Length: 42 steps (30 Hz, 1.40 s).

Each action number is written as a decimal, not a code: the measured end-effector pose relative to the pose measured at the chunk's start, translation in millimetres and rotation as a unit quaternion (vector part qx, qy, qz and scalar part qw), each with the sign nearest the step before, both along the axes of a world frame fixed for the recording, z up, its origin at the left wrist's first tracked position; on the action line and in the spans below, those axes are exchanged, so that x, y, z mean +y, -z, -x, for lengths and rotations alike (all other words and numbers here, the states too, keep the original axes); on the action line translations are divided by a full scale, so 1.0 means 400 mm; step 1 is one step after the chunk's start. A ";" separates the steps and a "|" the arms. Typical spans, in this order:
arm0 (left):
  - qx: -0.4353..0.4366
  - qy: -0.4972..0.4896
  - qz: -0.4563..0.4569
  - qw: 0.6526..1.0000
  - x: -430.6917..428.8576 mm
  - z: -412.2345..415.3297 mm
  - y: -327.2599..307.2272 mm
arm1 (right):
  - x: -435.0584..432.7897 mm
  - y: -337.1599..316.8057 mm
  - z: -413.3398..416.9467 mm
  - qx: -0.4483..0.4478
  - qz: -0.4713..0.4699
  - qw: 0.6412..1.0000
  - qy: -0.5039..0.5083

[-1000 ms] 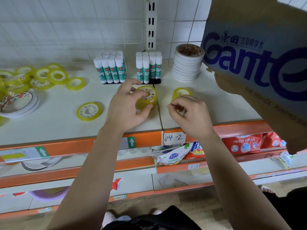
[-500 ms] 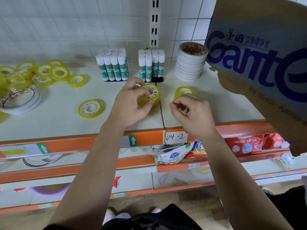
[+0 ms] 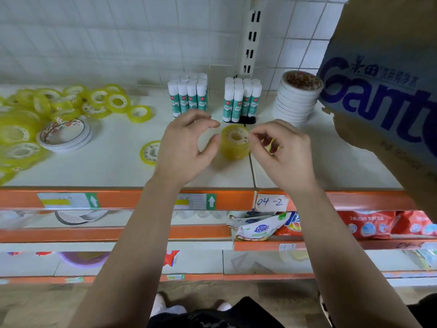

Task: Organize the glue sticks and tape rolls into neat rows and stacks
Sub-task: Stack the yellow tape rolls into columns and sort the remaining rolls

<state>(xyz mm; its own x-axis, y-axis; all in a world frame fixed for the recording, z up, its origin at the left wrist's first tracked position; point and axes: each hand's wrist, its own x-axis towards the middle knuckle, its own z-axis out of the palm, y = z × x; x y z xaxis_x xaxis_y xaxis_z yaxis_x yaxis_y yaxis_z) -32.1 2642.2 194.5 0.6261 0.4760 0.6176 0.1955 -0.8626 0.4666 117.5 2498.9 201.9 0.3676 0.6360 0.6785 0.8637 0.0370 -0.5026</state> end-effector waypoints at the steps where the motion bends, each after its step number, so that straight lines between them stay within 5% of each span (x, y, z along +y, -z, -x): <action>1: -0.009 -0.015 -0.006 1.000 0.013 0.023 -0.006 | 0.022 -0.006 0.015 -0.003 -0.005 1.000 -0.009; 11: 0.021 -0.152 -0.039 0.987 0.173 0.329 -0.001 | 0.278 -0.005 0.259 0.002 -0.011 0.994 -0.104; 25: 0.034 -0.189 -0.026 0.981 0.459 0.770 0.034 | 0.597 0.040 0.642 0.035 0.058 0.989 -0.133; 34: 0.029 -0.131 -0.012 0.991 0.540 0.825 0.047 | 0.667 0.097 0.679 -0.041 0.166 0.985 0.007; 42: 0.009 -0.105 -0.031 0.994 0.547 0.804 0.046 | 0.664 0.095 0.670 -0.055 0.200 0.978 -0.001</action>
<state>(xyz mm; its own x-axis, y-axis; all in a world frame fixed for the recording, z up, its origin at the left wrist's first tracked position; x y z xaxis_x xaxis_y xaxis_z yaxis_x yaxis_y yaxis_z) -353.7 2860.9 176.2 0.5285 0.5592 0.6387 0.3823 -0.8286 0.4090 -150.3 2764.3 163.8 0.3046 0.8596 0.4102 0.9137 -0.1420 -0.3808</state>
